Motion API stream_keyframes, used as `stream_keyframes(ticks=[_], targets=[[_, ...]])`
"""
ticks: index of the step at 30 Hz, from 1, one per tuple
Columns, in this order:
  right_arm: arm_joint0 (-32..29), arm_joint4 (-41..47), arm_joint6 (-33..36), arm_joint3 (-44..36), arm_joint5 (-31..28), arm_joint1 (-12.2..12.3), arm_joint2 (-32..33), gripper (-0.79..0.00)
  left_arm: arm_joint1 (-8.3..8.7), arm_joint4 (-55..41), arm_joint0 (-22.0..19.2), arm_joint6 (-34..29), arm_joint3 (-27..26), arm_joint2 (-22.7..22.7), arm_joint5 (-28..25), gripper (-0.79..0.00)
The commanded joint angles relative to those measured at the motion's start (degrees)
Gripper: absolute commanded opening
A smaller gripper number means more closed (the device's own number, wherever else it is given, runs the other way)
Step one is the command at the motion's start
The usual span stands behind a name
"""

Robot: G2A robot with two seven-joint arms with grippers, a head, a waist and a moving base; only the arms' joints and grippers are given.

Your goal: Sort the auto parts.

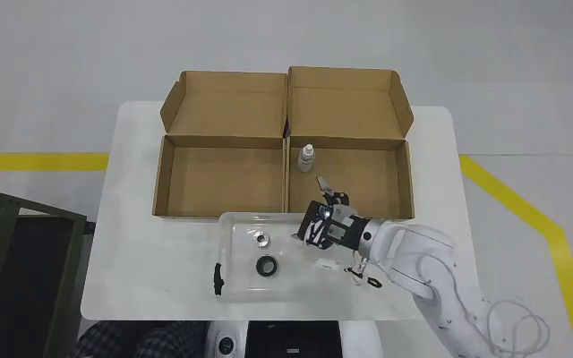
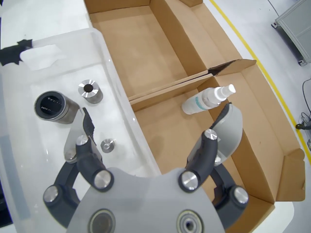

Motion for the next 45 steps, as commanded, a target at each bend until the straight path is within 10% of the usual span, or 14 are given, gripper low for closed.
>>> stream_keyframes(ticks=[1, 27, 45], targets=[[-1.5, -0.9, -0.1, -1.2, -0.6, 0.2, -0.4, 0.0, 0.0, 0.0, 0.0, 0.0, 0.0, 0.0, 0.0, 0.0], [-5.9, -5.2, 3.3, -0.5, -6.5, 1.3, -4.6, -0.003, 0.0, 0.0, 0.0, 0.0, 0.0, 0.0, 0.0, 0.0], [-3.2, -5.7, 7.8, 2.5, -1.7, 1.0, -6.1, -0.323, 0.0, 0.0, 0.0, 0.0, 0.0, 0.0, 0.0, 0.0]])
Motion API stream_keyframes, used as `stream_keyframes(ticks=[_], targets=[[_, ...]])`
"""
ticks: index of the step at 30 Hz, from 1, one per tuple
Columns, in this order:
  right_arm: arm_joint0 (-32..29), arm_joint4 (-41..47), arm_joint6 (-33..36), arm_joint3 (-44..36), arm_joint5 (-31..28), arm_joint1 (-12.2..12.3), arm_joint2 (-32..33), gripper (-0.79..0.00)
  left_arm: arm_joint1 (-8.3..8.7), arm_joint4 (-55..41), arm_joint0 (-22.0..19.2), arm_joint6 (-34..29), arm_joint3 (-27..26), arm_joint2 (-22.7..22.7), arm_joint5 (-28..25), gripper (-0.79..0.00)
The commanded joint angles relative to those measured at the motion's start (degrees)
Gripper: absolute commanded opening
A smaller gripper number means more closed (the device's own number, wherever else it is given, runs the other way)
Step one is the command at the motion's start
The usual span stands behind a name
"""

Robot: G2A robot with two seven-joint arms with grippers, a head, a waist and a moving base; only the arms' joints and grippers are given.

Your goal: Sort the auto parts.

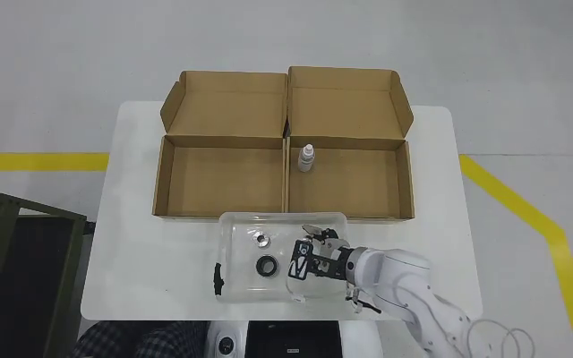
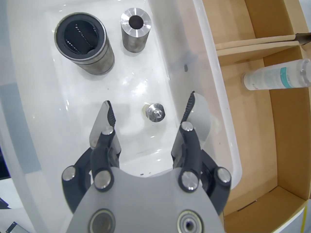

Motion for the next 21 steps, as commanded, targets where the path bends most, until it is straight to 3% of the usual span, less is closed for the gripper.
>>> stream_keyframes(ticks=[1, 21], targets=[[0.3, -0.2, 0.3, 0.3, 0.3, 0.0, -0.2, -0.326, 0.0, 0.0, 0.0, 0.0, 0.0, 0.0, 0.0, 0.0], [4.5, -2.3, 2.9, 5.9, 3.1, -1.1, -4.1, -0.449, 0.0, 0.0, 0.0, 0.0, 0.0, 0.0, 0.0, 0.0]])
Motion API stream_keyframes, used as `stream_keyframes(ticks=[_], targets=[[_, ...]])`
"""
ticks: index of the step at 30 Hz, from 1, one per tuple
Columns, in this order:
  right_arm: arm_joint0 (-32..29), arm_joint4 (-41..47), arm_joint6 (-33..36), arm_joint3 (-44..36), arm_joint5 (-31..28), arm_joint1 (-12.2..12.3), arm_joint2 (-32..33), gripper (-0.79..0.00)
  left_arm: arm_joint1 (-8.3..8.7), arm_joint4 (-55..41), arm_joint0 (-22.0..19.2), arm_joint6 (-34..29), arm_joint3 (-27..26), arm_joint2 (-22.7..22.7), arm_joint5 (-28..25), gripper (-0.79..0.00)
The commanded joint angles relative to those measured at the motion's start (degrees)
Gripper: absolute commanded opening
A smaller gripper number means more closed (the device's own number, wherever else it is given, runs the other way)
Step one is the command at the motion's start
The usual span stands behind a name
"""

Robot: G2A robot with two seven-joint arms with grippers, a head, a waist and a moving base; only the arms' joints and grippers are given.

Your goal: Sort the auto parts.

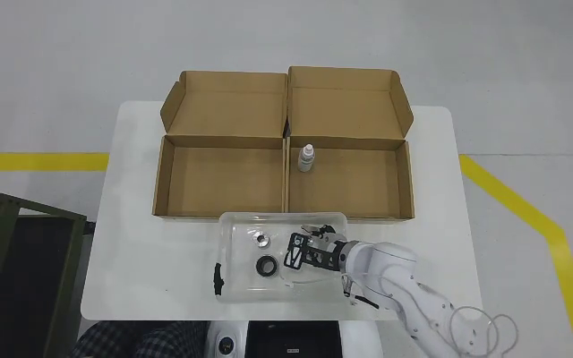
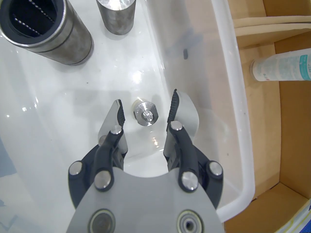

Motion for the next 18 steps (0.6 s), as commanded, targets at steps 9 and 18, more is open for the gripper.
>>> stream_keyframes(ticks=[9, 18], targets=[[0.5, -0.1, 0.8, 0.4, -0.2, -0.2, -0.8, -0.76, 0.0, 0.0, 0.0, 0.0, 0.0, 0.0, 0.0, 0.0], [0.1, 1.3, -0.5, -1.8, -1.5, -0.2, -0.7, -0.785, 0.0, 0.0, 0.0, 0.0, 0.0, 0.0, 0.0, 0.0]])
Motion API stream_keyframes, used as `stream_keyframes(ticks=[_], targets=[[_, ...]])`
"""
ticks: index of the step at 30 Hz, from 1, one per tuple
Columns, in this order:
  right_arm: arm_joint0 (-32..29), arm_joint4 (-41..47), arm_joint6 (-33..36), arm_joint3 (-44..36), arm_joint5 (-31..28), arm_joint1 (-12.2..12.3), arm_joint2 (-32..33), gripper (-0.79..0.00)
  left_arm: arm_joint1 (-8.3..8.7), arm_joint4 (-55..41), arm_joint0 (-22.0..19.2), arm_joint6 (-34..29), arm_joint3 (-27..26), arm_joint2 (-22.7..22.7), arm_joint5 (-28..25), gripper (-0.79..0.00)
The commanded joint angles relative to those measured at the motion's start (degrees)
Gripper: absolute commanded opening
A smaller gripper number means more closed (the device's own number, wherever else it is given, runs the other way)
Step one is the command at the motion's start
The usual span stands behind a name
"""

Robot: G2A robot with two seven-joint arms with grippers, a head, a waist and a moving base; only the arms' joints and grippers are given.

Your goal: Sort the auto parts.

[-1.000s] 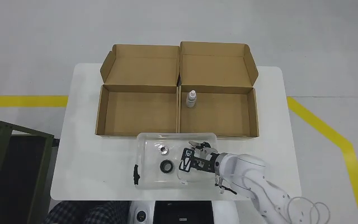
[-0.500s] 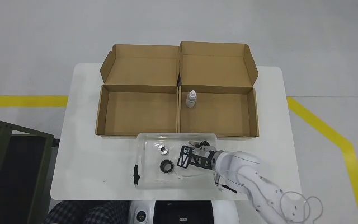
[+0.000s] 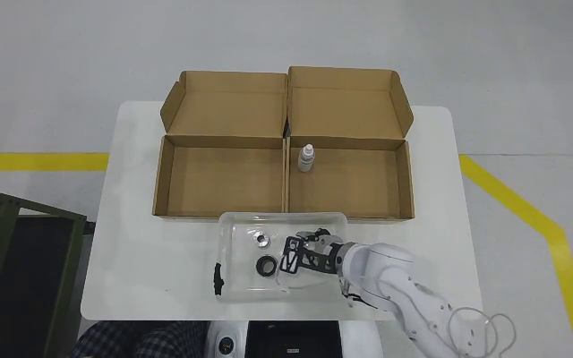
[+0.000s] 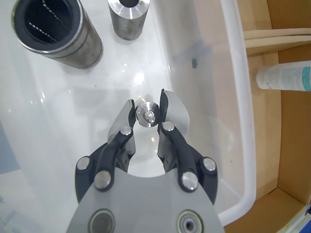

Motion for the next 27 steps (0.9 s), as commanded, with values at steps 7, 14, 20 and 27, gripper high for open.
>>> stream_keyframes(ticks=[7, 14, 20, 27], targets=[[-1.4, -0.1, -5.6, -1.7, -0.8, 0.4, 1.0, -0.785, 0.0, 0.0, 0.0, 0.0, 0.0, 0.0, 0.0, 0.0], [-4.1, 1.0, -15.6, -3.8, 0.0, 0.9, 3.6, -0.785, 0.0, 0.0, 0.0, 0.0, 0.0, 0.0, 0.0, 0.0], [-6.8, 3.6, -25.6, -5.2, 0.3, 1.4, 6.4, -0.785, 0.0, 0.0, 0.0, 0.0, 0.0, 0.0, 0.0, 0.0], [-8.4, 7.4, -35.2, -4.6, 0.4, 1.6, 9.1, -0.785, 0.0, 0.0, 0.0, 0.0, 0.0, 0.0, 0.0, 0.0]])
